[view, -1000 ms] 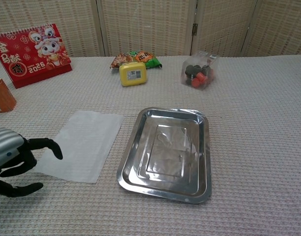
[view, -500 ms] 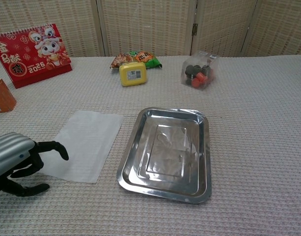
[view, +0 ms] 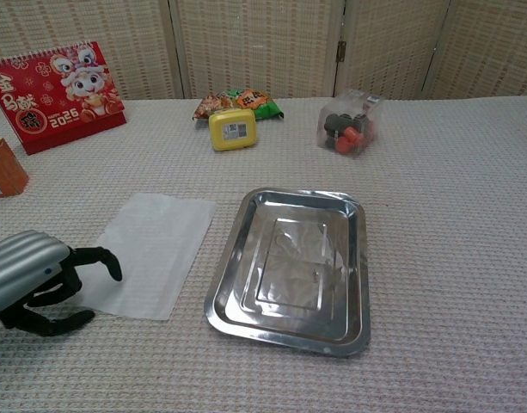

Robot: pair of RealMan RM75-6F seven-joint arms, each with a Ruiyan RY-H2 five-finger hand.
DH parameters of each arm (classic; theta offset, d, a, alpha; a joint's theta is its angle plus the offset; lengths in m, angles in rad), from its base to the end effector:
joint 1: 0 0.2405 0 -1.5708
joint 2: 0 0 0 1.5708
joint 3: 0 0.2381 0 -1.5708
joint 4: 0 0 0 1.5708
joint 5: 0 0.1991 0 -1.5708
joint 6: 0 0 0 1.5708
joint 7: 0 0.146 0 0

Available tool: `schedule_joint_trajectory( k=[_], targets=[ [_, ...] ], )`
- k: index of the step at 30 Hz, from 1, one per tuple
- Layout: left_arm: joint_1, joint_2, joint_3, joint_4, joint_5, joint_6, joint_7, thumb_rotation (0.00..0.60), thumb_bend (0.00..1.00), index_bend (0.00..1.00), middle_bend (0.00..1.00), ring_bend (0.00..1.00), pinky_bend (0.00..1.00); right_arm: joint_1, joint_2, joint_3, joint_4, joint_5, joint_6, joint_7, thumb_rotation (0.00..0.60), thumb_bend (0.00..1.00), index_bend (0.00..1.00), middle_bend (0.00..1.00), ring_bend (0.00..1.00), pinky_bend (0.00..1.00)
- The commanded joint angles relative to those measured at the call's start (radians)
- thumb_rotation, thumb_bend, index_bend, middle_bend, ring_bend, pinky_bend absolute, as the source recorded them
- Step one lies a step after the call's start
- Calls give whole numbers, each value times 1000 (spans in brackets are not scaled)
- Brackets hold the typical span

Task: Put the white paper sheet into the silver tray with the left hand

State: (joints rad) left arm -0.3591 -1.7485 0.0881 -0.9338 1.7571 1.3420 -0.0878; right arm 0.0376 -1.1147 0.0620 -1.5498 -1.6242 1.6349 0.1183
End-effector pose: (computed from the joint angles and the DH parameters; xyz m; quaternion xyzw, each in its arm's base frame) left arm -0.2491 0.2232 -0.0327 -0.7683 -0.3038 -0.4109 0.3856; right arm -0.2837 -0.1678 0.1817 0.5818 -0.3430 0.4607 0.5759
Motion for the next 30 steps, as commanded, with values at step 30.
schedule_joint_trajectory(
  k=[30],
  targets=[
    [2, -230, 20, 413, 23, 223, -227, 600, 567, 670, 1000, 1000, 1000, -1, 8, -5, -1, 3, -8, 4, 600, 332, 0, 0, 0, 0]
  ],
)
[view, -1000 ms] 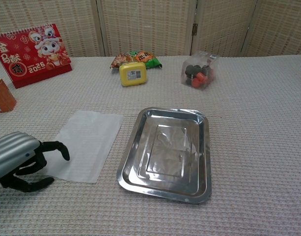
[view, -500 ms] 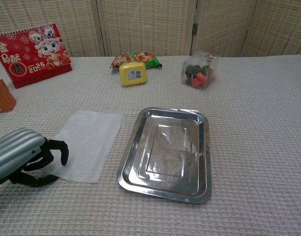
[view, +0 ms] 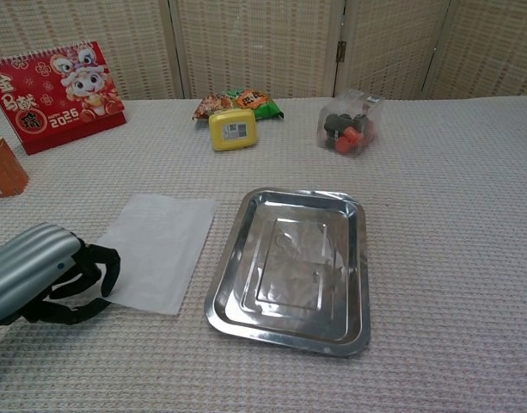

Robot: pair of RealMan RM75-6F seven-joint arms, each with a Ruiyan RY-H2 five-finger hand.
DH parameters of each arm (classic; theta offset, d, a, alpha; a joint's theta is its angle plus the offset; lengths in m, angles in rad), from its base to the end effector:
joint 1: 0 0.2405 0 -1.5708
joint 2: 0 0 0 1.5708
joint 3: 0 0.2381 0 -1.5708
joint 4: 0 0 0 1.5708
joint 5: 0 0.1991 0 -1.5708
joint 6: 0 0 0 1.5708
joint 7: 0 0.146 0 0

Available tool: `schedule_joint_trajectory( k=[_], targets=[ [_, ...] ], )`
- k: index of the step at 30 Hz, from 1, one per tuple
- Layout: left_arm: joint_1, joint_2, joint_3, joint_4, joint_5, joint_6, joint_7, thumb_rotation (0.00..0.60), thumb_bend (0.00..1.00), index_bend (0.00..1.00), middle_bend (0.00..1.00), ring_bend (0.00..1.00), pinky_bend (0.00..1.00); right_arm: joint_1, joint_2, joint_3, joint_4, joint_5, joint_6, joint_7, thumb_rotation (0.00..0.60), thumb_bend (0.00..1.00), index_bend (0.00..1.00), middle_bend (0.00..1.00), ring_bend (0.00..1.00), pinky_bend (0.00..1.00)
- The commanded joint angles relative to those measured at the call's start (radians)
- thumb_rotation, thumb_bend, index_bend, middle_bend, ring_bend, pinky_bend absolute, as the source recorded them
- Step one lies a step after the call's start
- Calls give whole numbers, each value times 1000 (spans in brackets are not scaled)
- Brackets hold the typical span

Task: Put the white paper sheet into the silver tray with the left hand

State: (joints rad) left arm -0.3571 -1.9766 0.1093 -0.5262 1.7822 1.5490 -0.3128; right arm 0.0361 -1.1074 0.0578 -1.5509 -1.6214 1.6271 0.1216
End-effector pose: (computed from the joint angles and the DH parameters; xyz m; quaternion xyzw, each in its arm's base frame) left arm -0.2447 0.2278 -0.0478 -0.7381 -0.2739 -0.4894 0.3751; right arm -0.2854 -0.1668 0.1823 0.5838 -0.3468 0.4554 0.5758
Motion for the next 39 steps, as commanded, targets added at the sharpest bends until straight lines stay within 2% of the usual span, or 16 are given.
schedule_joint_trajectory(
  k=[1, 10, 18, 27, 35, 39],
  targets=[
    [0, 0, -3, 5, -3, 24, -2, 600, 567, 670, 1000, 1000, 1000, 0, 1, -1, 0, -1, -1, 1, 600, 332, 0, 0, 0, 0],
    [-40, 50, -60, -39, -28, 105, 30, 600, 568, 664, 1000, 1000, 1000, -3, 8, -3, -3, -1, 1, 17, 600, 332, 0, 0, 0, 0],
    [-66, 123, -123, -203, -56, 164, 80, 600, 568, 662, 1000, 1000, 1000, -7, 13, -7, -12, -5, 5, 16, 600, 332, 0, 0, 0, 0],
    [-84, 202, -131, -462, -33, 157, 268, 600, 569, 659, 1000, 1000, 1000, -16, 29, -7, -19, -14, 27, 54, 600, 331, 0, 0, 0, 0],
    [-122, 173, -154, -606, 8, 130, 446, 600, 569, 659, 1000, 1000, 1000, -24, 63, -12, -18, -26, 45, 136, 600, 333, 0, 0, 0, 0],
    [-123, 147, -136, -644, 25, 107, 501, 600, 568, 658, 1000, 1000, 1000, -29, 75, -13, -13, -33, 59, 175, 600, 333, 0, 0, 0, 0]
  ],
)
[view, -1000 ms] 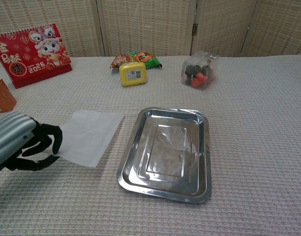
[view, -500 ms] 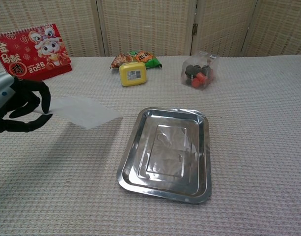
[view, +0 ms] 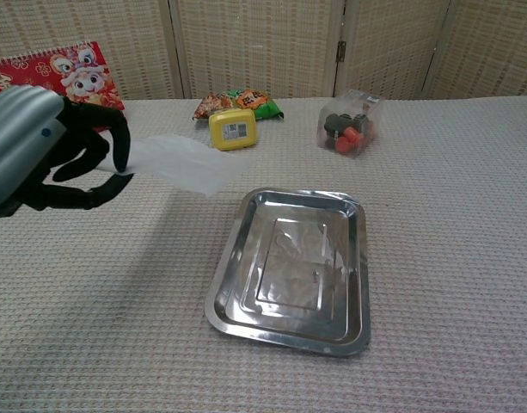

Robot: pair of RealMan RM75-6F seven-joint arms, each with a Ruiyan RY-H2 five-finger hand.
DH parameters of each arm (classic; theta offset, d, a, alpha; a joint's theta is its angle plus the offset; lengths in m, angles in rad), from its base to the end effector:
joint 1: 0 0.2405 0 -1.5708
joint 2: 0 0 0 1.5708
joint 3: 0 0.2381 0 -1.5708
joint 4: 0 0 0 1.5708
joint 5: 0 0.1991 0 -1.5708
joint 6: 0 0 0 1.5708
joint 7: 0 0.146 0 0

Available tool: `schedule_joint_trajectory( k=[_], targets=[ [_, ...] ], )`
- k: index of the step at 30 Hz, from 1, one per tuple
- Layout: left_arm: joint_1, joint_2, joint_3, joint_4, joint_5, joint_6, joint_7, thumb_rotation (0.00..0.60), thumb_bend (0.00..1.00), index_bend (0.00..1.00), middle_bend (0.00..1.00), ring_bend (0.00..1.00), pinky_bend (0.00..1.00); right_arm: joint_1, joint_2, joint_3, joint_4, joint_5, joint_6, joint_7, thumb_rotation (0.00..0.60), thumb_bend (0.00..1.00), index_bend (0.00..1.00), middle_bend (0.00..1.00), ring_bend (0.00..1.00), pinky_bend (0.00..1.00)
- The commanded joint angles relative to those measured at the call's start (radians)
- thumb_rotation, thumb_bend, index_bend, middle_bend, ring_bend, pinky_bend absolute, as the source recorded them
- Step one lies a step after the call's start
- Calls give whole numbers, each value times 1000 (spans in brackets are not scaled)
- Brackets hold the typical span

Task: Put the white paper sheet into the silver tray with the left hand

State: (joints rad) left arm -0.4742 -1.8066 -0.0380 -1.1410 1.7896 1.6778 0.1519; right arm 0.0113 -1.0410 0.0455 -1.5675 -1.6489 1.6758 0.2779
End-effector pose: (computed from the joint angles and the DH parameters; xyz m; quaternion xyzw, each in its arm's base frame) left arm -0.1433 0.2404 0.0041 -0.6486 -0.1725 -0.6076 0.4246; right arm -0.2839 -0.1562 0.2026 0.5650 -0.3687 0.4941 0.5484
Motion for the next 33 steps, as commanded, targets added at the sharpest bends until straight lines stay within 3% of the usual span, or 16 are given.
schedule_joint_trajectory(
  k=[1, 5, 11, 20, 33],
  targets=[
    [-3, -33, 22, -31, 19, -31, 39, 600, 568, 658, 1000, 1000, 1000, -6, 11, -2, 4, -9, 15, 26, 600, 332, 0, 0, 0, 0],
    [13, -92, 69, 27, 19, -78, 46, 600, 569, 658, 1000, 1000, 1000, -13, 22, -7, 5, -24, 34, 59, 600, 332, 0, 0, 0, 0],
    [17, -174, 90, 91, 29, -102, 22, 600, 568, 657, 1000, 1000, 1000, -17, 30, -6, 12, -26, 47, 97, 600, 332, 0, 0, 0, 0],
    [-11, -272, 97, 162, 44, -158, 13, 600, 568, 661, 1000, 1000, 1000, -16, 33, -11, 15, -38, 51, 118, 600, 332, 0, 0, 0, 0],
    [-50, -295, 81, 158, 9, -279, 76, 600, 566, 641, 1000, 1000, 1000, -31, 35, -7, 24, -40, 88, 160, 600, 332, 0, 0, 0, 0]
  ],
)
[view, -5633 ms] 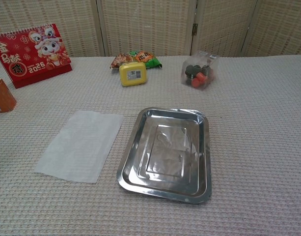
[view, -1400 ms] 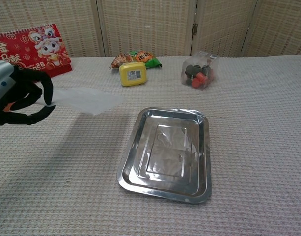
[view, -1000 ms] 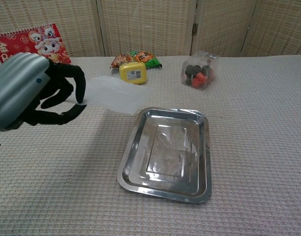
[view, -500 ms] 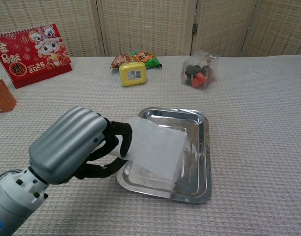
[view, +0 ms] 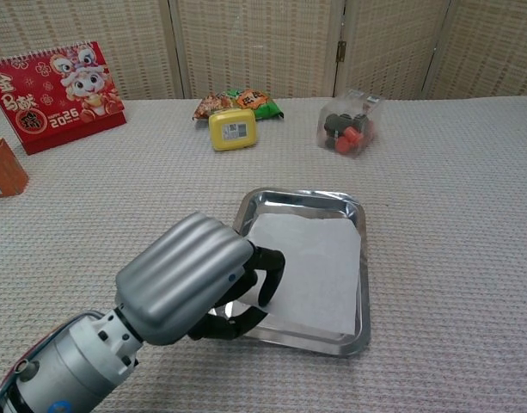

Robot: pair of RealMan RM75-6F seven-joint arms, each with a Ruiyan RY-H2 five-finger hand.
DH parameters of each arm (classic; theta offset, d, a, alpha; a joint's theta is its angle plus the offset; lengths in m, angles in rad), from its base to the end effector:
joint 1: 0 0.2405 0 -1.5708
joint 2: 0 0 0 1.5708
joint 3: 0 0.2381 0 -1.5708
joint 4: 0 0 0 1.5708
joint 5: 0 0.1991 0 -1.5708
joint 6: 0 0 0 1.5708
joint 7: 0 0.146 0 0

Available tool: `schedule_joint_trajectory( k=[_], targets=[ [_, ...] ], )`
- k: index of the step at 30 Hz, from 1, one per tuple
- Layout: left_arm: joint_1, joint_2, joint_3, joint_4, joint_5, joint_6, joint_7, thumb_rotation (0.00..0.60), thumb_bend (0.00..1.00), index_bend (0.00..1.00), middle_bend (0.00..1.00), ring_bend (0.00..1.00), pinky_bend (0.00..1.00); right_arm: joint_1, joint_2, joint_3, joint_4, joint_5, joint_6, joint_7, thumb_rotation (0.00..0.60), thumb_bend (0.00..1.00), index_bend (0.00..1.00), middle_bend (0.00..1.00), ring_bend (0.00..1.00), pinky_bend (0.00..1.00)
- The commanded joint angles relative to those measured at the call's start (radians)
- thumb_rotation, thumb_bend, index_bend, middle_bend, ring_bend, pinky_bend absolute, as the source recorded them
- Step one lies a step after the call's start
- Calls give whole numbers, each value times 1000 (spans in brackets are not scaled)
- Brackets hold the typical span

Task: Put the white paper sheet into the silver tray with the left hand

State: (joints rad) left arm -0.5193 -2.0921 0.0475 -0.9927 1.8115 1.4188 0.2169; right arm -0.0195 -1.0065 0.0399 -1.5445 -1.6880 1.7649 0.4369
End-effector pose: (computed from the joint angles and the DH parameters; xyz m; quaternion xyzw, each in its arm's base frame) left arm -0.0929 0.2032 -0.1065 -0.7486 -0.2037 -0.5449 0.3181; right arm -0.2822 -0.1435 0.2214 0.5440 -0.3736 0.5440 0.5183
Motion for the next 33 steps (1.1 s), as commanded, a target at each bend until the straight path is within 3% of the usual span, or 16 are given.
schedule_joint_trajectory(
  k=[1, 8, 18, 22, 27, 33],
  targets=[
    [-6, -12, -7, 12, -17, -27, 16, 600, 566, 641, 1000, 1000, 1000, 1, 1, -2, 1, -1, -3, 1, 600, 331, 0, 0, 0, 0],
    [-20, -6, -36, 2, -55, -81, 83, 600, 567, 640, 1000, 1000, 1000, 7, 7, -7, 4, -1, -22, 9, 600, 332, 0, 0, 0, 0],
    [-18, -13, -22, -1, -48, -73, 112, 600, 566, 647, 1000, 1000, 1000, 7, 12, -12, -4, -8, -24, 8, 600, 333, 0, 0, 0, 0],
    [-19, -21, -18, 2, -47, -74, 108, 600, 555, 551, 1000, 1000, 1000, 6, 15, -14, -6, -7, -25, 14, 600, 332, 0, 0, 0, 0],
    [-28, -40, -47, 35, -70, -83, 94, 600, 466, 421, 1000, 1000, 1000, 4, 18, -23, -9, -16, -26, 20, 600, 332, 0, 0, 0, 0],
    [-38, -59, -57, 62, -82, -95, 90, 600, 405, 337, 1000, 1000, 1000, 5, 21, -21, -5, -11, -28, 32, 600, 332, 0, 0, 0, 0]
  ],
)
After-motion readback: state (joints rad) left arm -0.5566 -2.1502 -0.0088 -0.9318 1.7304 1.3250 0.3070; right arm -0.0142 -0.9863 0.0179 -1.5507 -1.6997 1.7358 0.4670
